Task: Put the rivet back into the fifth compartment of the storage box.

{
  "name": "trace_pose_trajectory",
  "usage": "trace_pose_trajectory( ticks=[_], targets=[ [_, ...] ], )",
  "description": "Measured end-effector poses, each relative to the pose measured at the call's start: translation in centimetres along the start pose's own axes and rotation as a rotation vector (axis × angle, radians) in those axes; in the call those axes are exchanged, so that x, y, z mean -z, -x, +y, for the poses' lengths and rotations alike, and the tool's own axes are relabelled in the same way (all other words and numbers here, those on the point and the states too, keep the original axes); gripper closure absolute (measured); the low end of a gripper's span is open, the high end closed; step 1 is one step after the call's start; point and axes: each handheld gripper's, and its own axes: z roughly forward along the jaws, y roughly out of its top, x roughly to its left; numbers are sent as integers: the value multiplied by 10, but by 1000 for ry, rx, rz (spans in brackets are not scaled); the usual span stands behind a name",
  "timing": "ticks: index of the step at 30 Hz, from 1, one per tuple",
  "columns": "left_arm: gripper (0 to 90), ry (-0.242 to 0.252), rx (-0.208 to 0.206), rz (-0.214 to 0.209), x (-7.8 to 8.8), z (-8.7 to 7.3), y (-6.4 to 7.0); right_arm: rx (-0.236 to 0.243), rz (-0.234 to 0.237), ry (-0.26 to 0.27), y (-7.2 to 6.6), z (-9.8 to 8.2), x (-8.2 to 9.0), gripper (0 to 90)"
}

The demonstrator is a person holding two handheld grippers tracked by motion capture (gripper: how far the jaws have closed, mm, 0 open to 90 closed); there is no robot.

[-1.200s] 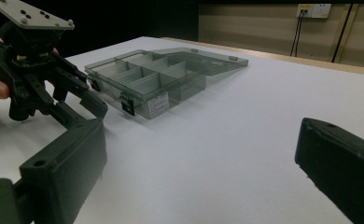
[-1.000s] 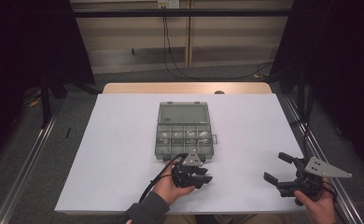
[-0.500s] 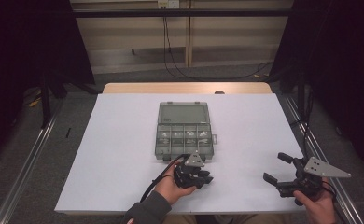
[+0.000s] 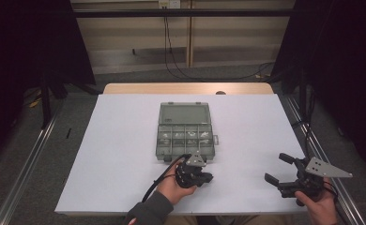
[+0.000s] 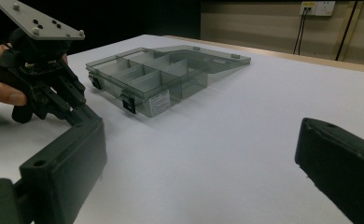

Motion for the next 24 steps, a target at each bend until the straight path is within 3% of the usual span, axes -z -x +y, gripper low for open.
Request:
trace_pose_trajectory(
  ticks=[6, 24],
  targets=[
    [866, 7, 3, -5, 2, 0, -1, -2, -1, 2, 1, 0, 1, 22],
    [866, 133, 67, 13, 30, 3, -15, 1, -5, 5, 1, 0, 1, 22]
  ],
)
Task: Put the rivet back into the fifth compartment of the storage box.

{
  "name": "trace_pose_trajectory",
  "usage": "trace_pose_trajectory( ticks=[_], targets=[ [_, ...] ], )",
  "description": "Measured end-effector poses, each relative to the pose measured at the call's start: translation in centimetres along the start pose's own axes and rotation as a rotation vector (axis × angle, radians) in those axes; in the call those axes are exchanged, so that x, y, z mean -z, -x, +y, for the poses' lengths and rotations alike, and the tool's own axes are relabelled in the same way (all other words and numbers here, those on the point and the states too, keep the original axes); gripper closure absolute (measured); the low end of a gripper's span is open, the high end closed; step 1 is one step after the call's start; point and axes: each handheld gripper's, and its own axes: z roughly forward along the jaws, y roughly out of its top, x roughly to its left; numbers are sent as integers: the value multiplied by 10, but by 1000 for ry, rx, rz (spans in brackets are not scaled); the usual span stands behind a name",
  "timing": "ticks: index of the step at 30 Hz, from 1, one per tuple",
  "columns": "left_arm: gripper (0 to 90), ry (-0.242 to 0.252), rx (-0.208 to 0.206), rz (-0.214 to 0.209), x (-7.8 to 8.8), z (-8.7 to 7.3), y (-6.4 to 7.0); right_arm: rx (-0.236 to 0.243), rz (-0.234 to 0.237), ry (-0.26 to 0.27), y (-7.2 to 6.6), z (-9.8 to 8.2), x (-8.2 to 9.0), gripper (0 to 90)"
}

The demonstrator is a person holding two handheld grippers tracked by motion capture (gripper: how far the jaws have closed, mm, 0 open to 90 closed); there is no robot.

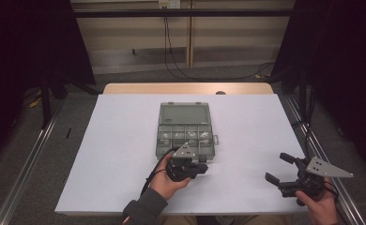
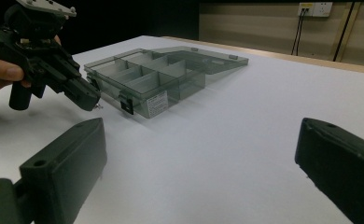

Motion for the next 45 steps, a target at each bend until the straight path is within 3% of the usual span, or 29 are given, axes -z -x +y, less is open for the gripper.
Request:
trace_pose_trajectory(
  ticks=[2, 11, 22, 45],
  targets=[
    [867, 21, 15, 4, 4, 1, -3, 0, 1, -1, 0, 0, 0, 22],
    [867, 44, 5, 25, 12, 4, -6, 2, 0, -2, 0, 0, 0, 22],
    [867, 107, 40, 66, 34, 7, -18, 3, -2, -2, 0, 0, 0, 22],
    [866, 160, 62, 117, 54, 5, -31, 3, -1, -1, -1, 0, 0, 22]
  ],
)
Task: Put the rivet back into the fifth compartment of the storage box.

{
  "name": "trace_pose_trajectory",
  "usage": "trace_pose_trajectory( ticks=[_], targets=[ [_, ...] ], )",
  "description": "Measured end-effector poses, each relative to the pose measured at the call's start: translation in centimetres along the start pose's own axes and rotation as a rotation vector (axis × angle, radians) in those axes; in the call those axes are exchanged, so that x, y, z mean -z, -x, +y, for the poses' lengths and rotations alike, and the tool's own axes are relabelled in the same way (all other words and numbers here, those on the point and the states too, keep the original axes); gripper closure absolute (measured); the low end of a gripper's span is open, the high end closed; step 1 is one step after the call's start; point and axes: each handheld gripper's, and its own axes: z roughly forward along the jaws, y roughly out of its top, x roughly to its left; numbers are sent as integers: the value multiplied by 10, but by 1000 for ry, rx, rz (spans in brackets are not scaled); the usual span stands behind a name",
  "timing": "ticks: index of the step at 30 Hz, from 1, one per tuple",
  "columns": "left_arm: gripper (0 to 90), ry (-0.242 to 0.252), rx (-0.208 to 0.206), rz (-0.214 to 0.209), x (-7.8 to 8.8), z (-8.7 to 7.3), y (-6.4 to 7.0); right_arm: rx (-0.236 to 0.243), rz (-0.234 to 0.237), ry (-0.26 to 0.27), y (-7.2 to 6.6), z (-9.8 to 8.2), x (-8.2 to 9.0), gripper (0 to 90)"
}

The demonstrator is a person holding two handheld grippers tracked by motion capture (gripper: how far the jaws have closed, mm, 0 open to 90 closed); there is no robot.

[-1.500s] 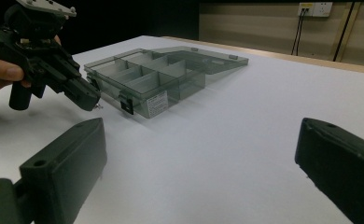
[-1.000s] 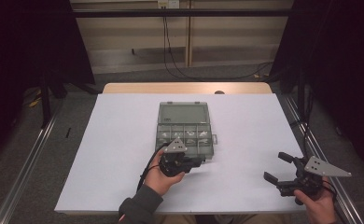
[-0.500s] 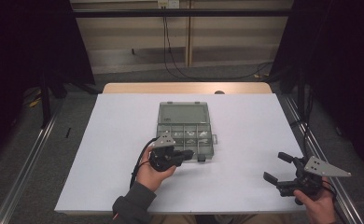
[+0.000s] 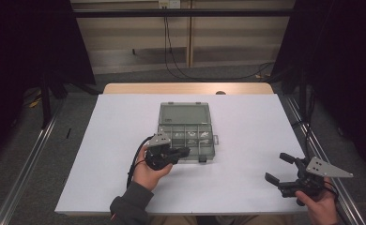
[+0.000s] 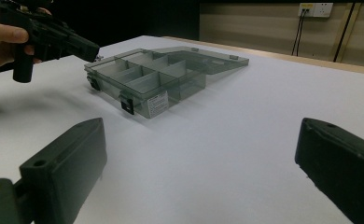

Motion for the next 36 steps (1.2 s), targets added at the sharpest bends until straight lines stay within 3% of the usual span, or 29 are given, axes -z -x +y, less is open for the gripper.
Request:
trace_pose_trajectory(
  ticks=[27, 36],
  targets=[
    [867, 37, 18, 70, 16, -1, -16, -1, 0, -3, 0, 0, 0, 22],
    [867, 57, 41, 99, 23, -3, -24, 0, 1, -2, 0, 0, 0, 22]
  ],
)
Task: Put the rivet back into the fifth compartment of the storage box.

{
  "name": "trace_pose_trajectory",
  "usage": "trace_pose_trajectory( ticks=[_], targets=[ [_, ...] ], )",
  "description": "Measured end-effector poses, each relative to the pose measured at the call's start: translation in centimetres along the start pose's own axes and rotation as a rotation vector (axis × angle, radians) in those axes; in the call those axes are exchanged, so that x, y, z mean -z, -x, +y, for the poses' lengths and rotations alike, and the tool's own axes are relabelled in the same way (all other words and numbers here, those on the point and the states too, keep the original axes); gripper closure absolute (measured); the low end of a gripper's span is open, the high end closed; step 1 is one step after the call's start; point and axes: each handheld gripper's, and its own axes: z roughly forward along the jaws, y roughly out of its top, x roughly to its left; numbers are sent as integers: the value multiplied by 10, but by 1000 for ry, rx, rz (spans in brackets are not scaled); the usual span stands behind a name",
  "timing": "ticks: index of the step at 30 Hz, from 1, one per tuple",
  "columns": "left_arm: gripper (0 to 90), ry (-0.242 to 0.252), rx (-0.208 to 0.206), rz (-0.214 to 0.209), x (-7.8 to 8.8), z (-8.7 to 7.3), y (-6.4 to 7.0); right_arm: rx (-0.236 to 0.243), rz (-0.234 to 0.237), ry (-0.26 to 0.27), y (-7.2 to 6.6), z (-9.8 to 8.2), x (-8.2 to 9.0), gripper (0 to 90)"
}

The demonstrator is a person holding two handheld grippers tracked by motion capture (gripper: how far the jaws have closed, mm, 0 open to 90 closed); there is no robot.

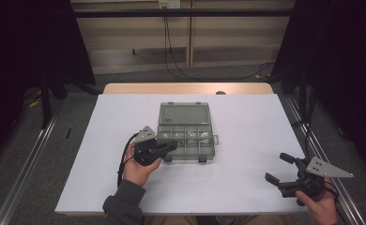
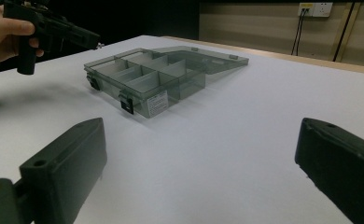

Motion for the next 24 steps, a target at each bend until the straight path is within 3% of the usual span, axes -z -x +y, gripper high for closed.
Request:
trace_pose_trajectory(
  ticks=[24],
  targets=[
    [866, 7, 40, 87, 10, -10, -22, 0, 0, 0, 0, 0, 0, 24]
  ],
)
